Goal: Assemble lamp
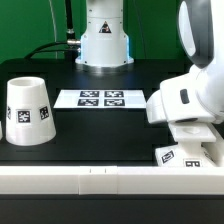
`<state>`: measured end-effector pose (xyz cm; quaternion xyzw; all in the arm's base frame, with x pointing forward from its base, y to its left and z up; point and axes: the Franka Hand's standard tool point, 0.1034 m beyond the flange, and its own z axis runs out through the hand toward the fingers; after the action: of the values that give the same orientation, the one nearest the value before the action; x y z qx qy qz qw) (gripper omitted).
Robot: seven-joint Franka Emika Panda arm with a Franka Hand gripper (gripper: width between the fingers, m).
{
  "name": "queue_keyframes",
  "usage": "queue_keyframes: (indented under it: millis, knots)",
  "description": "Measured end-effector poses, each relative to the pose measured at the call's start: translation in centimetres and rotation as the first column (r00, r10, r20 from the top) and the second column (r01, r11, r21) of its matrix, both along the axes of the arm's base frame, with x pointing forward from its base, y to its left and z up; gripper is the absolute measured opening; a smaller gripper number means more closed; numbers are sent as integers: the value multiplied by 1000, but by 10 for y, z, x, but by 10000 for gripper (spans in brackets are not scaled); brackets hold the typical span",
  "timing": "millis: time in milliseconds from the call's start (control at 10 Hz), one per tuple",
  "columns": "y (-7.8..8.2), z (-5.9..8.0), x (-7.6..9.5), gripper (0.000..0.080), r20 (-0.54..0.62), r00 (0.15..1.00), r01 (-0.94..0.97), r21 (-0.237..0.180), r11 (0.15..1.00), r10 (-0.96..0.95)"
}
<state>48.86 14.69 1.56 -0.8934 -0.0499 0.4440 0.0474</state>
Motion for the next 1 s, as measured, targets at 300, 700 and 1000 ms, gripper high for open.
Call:
queue_keyframes:
  millis: [300, 700, 1000]
  knots:
    - [1, -2, 4, 583, 19, 1000, 4, 2, 1000, -4]
    - [-2, 1, 6, 576, 24, 1000, 4, 11, 1000, -4]
    - [-11, 29, 16, 576, 40, 999, -4, 40, 999, 2]
